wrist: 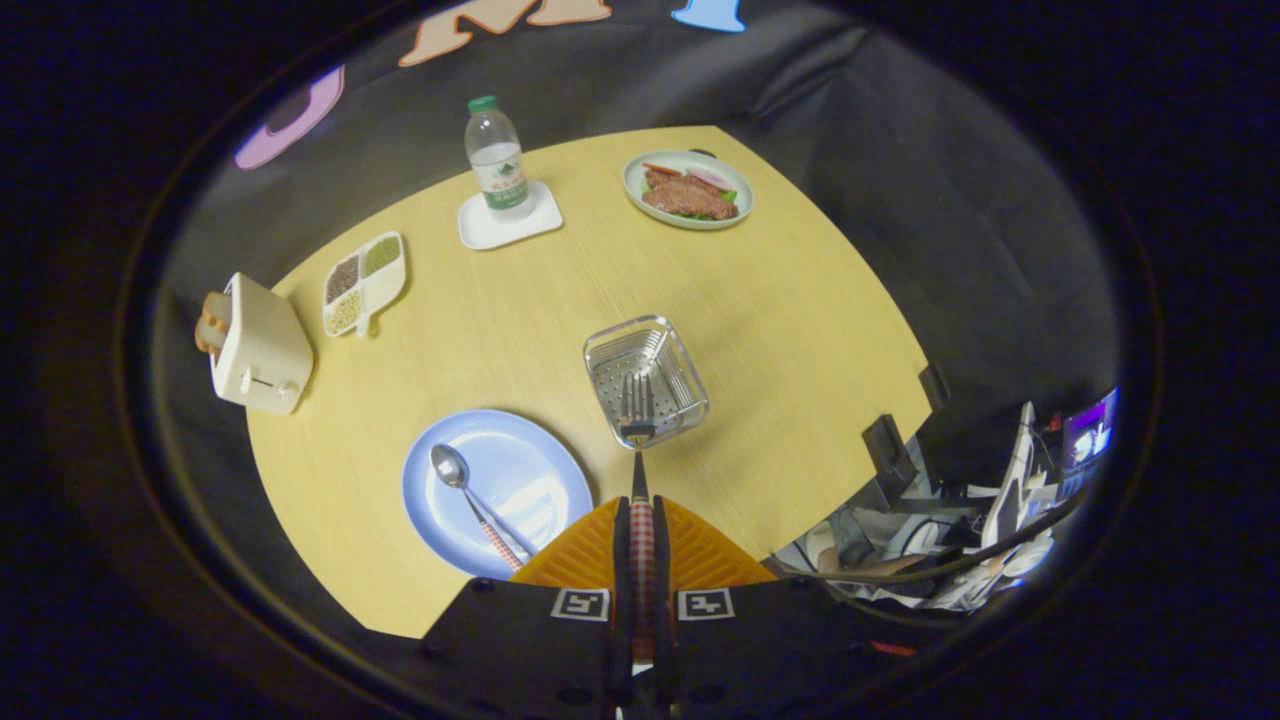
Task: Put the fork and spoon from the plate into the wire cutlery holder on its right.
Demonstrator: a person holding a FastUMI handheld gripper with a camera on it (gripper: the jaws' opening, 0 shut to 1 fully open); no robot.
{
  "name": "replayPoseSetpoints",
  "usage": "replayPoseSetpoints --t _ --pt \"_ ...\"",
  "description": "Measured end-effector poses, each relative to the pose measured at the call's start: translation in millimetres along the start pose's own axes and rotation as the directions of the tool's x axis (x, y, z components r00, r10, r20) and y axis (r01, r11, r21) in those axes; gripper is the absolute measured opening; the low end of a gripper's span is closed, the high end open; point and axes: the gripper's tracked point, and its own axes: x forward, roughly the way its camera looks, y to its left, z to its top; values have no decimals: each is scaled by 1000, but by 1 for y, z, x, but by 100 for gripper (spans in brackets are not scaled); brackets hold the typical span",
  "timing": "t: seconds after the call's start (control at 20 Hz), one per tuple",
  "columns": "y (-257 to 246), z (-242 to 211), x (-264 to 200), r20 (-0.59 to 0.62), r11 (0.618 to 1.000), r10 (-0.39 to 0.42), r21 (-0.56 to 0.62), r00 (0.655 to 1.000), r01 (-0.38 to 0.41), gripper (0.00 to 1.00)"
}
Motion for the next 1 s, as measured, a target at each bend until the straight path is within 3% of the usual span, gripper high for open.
replayPoseSetpoints --t 0.5,0.65,0.8,1.0 --pt "7 21 67 -250 995 19 -90 968 -43 11" --pt "9 25 76 -281 992 26 -113 959 -60 11" --pt "18 34 78 -260 994 76 -59 963 -94 12" --pt "7 36 78 -254 991 47 -107 966 -76 18"
